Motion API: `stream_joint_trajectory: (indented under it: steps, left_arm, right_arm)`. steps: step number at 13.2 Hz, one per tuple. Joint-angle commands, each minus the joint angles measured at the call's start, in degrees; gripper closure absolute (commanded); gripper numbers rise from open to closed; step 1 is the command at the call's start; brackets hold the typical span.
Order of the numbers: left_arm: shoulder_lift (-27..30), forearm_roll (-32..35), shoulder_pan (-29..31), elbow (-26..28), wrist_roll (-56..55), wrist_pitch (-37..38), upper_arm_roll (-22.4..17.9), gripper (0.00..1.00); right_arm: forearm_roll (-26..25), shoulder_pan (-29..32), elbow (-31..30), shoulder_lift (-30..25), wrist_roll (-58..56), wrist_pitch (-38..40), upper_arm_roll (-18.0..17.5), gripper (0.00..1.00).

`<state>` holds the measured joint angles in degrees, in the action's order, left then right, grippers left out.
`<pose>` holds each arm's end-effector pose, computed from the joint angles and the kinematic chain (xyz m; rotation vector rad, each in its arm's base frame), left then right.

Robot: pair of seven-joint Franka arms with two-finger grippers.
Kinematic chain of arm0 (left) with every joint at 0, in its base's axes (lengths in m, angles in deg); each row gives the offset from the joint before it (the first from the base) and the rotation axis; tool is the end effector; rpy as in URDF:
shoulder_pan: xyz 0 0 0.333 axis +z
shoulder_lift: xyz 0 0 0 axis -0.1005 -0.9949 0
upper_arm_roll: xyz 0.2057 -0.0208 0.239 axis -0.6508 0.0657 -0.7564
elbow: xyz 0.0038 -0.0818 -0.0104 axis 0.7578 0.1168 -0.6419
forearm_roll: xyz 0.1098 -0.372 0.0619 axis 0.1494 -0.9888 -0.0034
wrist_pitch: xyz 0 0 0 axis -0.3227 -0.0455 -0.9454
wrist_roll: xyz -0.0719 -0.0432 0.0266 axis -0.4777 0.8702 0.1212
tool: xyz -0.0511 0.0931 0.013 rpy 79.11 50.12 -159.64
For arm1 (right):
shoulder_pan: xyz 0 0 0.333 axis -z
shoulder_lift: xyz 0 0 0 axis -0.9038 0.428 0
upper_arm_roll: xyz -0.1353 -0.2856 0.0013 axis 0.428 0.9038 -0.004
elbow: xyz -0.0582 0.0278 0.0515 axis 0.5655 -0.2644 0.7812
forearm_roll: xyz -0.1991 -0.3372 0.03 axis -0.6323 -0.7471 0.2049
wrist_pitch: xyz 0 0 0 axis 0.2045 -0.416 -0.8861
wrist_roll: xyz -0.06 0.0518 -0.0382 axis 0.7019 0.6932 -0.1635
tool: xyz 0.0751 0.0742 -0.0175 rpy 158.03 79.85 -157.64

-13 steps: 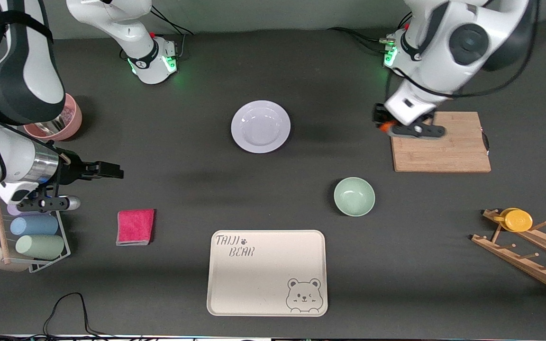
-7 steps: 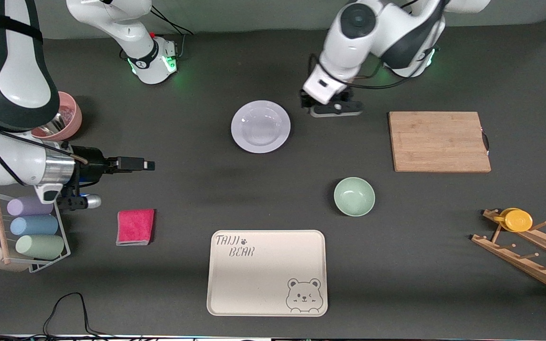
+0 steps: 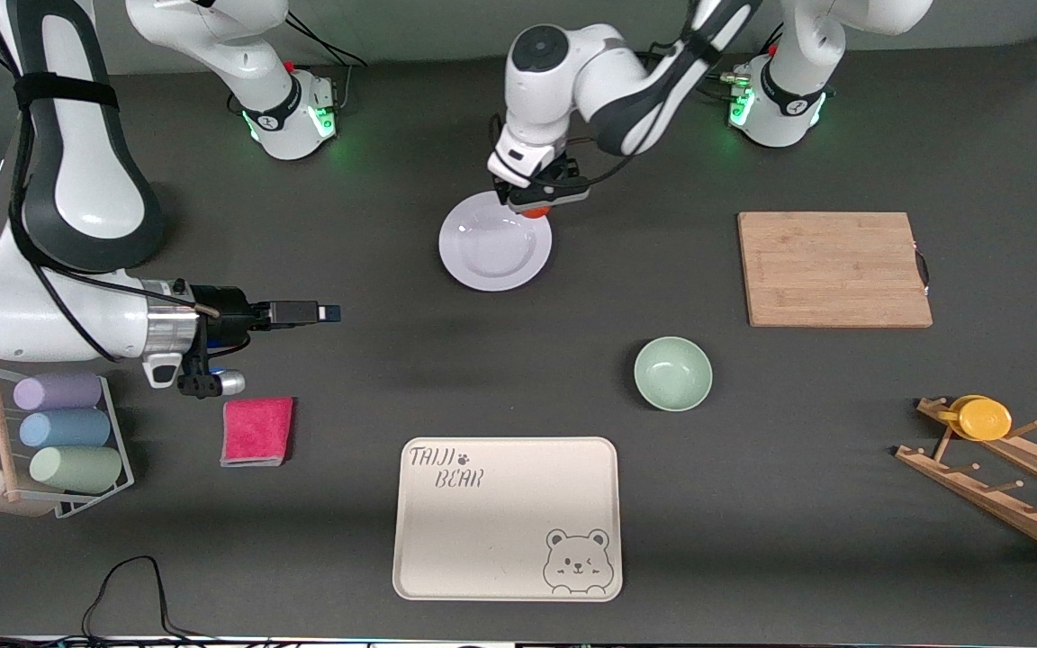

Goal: Place orange and plate with both arms
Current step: 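Carry the orange to the white plate while the right gripper approaches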

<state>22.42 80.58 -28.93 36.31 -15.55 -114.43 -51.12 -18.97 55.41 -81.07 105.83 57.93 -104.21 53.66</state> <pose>0.2848 -0.5233 0.3044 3.0698 0.3979 0.0143 0.5988 0.1390 0.4139 -2.4124 0.0932 0.4001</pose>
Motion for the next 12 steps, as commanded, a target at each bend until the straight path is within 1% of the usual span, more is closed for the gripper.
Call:
stream_joint_trajectory:
  steps: [1, 2, 3, 5, 6, 7, 8, 9, 10, 11, 12]
  left_arm:
    - [-8.2, 6.2, -2.5, -8.2, -8.0, 0.9, -0.9, 1.0]
    - [-10.0, 7.1, -2.6, -9.6, -9.7, 0.7, -0.9, 1.0]
    - [-11.5, 7.7, -2.9, -10.7, -11.7, -0.5, -0.9, 1.0]
    - [-14.0, 9.9, -3.9, -10.7, -14.3, -2.6, -1.3, 1.0]
    - [-15.1, 11.6, -3.9, -10.8, -15.7, -2.8, -1.3, 1.0]
    - [-15.9, 13.1, -3.9, -11.0, -17.6, -2.8, -1.3, 1.0]
    - [-16.4, 14.1, -3.9, -11.1, -18.6, -2.8, -1.3, 1.0]
    - [-16.5, 15.0, -3.9, -11.1, -18.7, -2.7, -1.3, 1.0]
    - [-16.5, 15.0, -3.9, -11.1, -18.7, -2.7, -1.3, 1.0]
    - [-16.5, 15.1, -3.9, -11.1, -18.7, -2.6, -1.3, 0.26]
    - [-16.3, 15.7, -3.8, -11.1, -18.6, -2.2, -1.4, 0.0]
  right_arm:
    - [8.3, -0.1, -9.6, -3.2, -9.8, -4.0, 0.4, 0.0]
    - [11.3, -0.2, -11.6, -3.5, -14.4, -5.7, 0.7, 0.0]
    - [12.5, -0.2, -13.3, -3.6, -17.2, -8.8, 0.6, 0.0]
    - [15.4, -0.2, -15.8, -3.9, -22.9, -10.8, 0.6, 0.0]
    - [17.2, -0.1, -17.3, -3.8, -27.2, -11.1, 0.8, 0.0]
    - [17.9, 0.0, -18.9, -3.4, -34.5, -13.3, 1.4, 0.0]
    - [21.1, 0.1, -20.6, -3.1, -39.1, -14.2, 2.5, 0.0]
    - [25.7, 0.2, -22.1, -3.1, -40.5, -14.2, 3.2, 0.0]
    - [27.4, 0.3, -22.6, -3.0, -40.6, -13.4, 3.5, 0.0]
    - [27.5, 0.7, -22.7, -3.1, -40.1, -10.9, 3.7, 0.0]
    - [28.0, 0.7, -25.0, -3.4, -40.1, -10.0, 4.9, 0.0]
